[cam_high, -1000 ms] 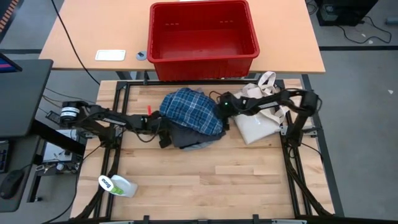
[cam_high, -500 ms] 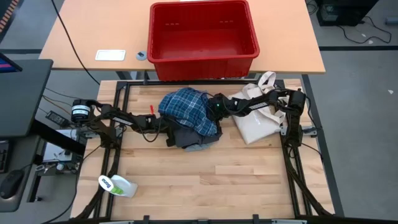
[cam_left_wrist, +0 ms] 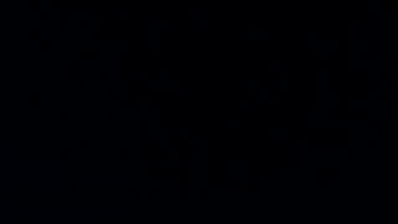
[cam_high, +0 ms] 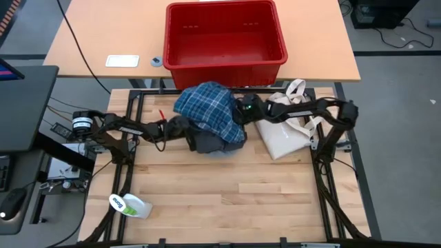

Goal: Fold Laundry from Bin
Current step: Put clothes including shirts and shorts into the red laundry organizer

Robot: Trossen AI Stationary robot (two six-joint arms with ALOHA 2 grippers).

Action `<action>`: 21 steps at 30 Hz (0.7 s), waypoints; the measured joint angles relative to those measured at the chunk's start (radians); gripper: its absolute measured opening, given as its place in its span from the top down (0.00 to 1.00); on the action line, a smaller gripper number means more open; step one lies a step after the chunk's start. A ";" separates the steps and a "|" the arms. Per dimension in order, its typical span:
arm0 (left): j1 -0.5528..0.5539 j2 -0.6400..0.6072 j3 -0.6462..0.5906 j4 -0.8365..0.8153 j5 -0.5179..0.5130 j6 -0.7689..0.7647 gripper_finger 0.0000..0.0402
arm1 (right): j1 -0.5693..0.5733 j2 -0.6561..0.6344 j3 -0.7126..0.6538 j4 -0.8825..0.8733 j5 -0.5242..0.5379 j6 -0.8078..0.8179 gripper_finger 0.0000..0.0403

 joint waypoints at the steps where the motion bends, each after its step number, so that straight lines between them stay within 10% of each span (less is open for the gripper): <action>1: 0.009 0.000 0.001 0.033 0.000 0.019 0.62 | -0.003 -0.017 0.000 0.001 0.001 -0.003 0.65; 21: 0.085 0.000 0.232 -0.129 0.077 0.043 0.62 | -0.068 -0.180 0.037 -0.091 -0.013 -0.023 0.65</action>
